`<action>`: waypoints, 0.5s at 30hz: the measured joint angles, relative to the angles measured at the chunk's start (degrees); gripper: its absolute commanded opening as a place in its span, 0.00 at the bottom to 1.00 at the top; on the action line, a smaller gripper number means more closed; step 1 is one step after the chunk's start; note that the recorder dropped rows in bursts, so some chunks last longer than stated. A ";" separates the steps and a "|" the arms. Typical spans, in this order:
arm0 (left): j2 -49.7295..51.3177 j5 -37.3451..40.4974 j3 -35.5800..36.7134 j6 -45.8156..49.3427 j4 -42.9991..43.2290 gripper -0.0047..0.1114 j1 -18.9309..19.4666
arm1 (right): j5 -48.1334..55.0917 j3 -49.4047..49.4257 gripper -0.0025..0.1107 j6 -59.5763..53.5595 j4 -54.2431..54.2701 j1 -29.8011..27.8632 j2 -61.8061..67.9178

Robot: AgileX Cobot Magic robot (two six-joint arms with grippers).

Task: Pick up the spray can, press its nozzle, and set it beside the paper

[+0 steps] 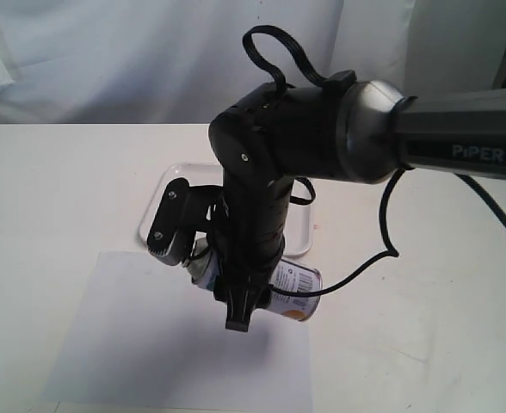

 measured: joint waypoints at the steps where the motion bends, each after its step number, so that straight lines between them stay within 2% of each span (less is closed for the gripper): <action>1: 0.00 0.00 0.00 0.00 0.00 0.04 0.00 | 0.87 -0.42 0.02 -0.52 1.06 0.00 0.40; 15: 0.00 0.00 0.00 0.00 0.00 0.04 0.00 | 5.38 -0.53 0.02 -1.17 5.22 0.37 1.03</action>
